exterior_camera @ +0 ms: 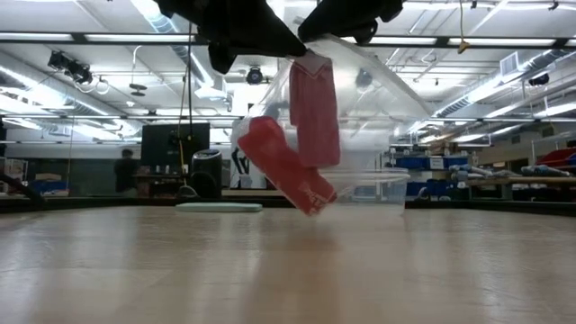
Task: Roll bandage
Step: Close the transparent zip bag
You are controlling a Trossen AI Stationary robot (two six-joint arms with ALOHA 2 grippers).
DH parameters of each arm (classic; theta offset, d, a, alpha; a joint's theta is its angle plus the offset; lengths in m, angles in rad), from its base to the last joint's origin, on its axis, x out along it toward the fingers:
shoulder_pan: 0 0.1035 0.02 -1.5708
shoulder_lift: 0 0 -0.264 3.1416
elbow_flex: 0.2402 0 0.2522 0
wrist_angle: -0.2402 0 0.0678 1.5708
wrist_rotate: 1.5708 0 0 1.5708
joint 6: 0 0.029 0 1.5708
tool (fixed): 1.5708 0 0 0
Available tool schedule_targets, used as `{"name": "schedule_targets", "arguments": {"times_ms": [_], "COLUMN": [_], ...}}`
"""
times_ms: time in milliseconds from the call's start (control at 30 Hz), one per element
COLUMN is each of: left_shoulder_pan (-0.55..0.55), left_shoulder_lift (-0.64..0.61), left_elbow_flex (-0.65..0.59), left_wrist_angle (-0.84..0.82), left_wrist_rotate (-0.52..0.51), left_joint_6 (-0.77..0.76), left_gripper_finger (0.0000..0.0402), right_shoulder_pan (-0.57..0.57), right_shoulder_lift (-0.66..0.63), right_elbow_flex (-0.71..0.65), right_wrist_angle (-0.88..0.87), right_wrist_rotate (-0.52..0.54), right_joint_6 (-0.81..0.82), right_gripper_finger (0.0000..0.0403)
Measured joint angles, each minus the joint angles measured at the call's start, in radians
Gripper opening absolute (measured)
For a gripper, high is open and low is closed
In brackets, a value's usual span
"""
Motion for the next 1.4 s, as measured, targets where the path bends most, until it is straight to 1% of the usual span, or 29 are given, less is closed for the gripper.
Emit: {"name": "schedule_targets", "arguments": {"times_ms": [167,300,400,500,600,700,833,900,1100,1267,1400], "left_shoulder_pan": [0.000,0.000,0.000,0.000,0.000,0.000,0.000,0.000,-0.026,-0.040,-0.051], "left_shoulder_lift": [0.000,0.000,0.000,0.000,0.000,0.000,-0.014,-0.030,-0.081,-0.090,-0.117], "left_elbow_flex": [0.000,0.000,0.000,0.000,0.000,0.000,0.000,0.000,0.000,0.000,0.000], "left_wrist_angle": [-0.003,-0.003,-0.006,-0.015,-0.014,-0.016,-0.017,-0.020,-0.086,-0.083,-0.094], "left_wrist_rotate": [0.001,0.003,0.005,0.006,0.010,0.011,0.013,0.012,-0.049,-0.073,-0.089], "left_joint_6": [-0.001,-0.002,-0.003,-0.003,-0.003,-0.003,-0.003,-0.003,-0.002,0.020,0.024], "left_gripper_finger": [0.0001,0.0001,0.0000,0.0000,0.0000,0.0000,0.0000,0.0000,0.0000,0.0000,0.0000], "right_shoulder_pan": [0.003,0.003,0.007,0.018,0.026,0.027,0.027,0.027,0.029,0.027,0.033], "right_shoulder_lift": [0.000,0.000,0.000,0.000,0.000,-0.001,-0.006,-0.008,-0.008,-0.008,-0.008], "right_elbow_flex": [0.000,0.000,0.000,0.000,0.000,0.000,0.001,0.003,0.004,0.004,0.003], "right_wrist_angle": [-0.001,0.002,0.003,0.002,-0.005,-0.021,-0.038,-0.050,-0.064,-0.077,-0.088], "right_wrist_rotate": [0.021,0.027,0.063,0.096,0.104,0.111,0.131,0.136,0.140,0.140,0.140], "right_joint_6": [-0.001,-0.002,-0.009,-0.027,-0.031,-0.021,0.006,0.021,0.056,0.082,0.096], "right_gripper_finger": [0.0062,0.0067,0.0057,0.0034,0.0016,0.0016,0.0032,0.0033,0.0020,0.0031,0.0030]}}
